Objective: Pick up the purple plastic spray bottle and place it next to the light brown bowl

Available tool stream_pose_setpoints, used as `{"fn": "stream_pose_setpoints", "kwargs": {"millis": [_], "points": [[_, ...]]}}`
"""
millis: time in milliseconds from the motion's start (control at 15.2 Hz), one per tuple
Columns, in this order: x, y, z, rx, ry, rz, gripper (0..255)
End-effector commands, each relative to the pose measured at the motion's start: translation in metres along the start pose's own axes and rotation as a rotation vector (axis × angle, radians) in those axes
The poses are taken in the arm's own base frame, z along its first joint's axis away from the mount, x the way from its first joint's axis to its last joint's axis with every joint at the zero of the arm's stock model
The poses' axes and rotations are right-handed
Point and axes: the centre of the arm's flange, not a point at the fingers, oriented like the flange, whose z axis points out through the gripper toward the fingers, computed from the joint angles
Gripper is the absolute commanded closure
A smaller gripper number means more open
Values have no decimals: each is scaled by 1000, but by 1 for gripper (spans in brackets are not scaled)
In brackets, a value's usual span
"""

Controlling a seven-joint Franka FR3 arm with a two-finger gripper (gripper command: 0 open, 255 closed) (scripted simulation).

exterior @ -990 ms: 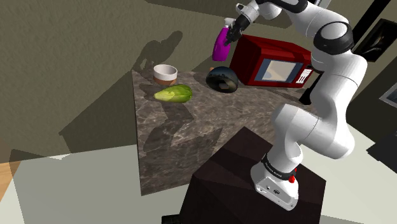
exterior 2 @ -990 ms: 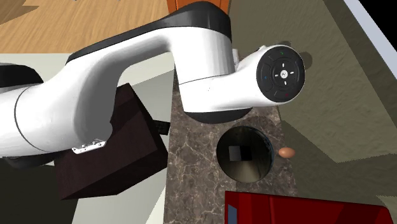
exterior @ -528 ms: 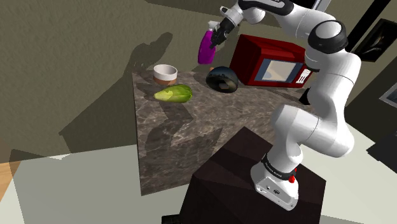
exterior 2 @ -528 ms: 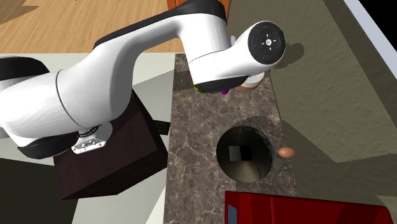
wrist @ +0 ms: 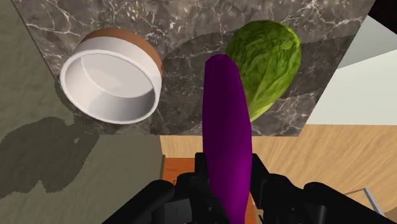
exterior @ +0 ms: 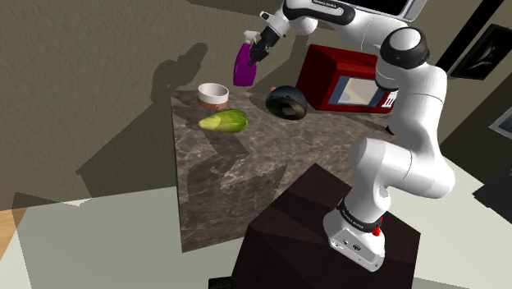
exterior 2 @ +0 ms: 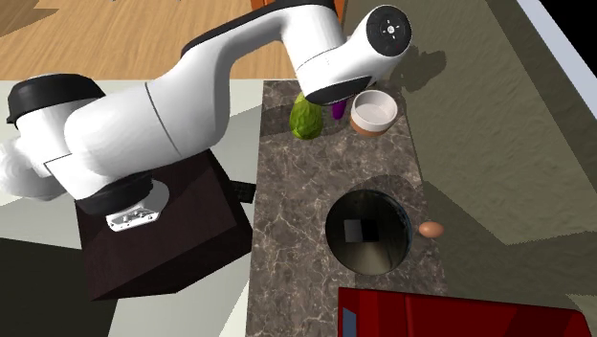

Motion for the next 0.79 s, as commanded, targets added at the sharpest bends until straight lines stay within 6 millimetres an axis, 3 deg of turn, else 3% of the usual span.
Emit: {"fn": "stream_pose_setpoints", "kwargs": {"millis": [0, 660, 726], "points": [[18, 4, 21, -1, 0, 0, 255], [103, 22, 119, -1, 0, 0, 255], [100, 22, 124, -1, 0, 0, 255]]}}
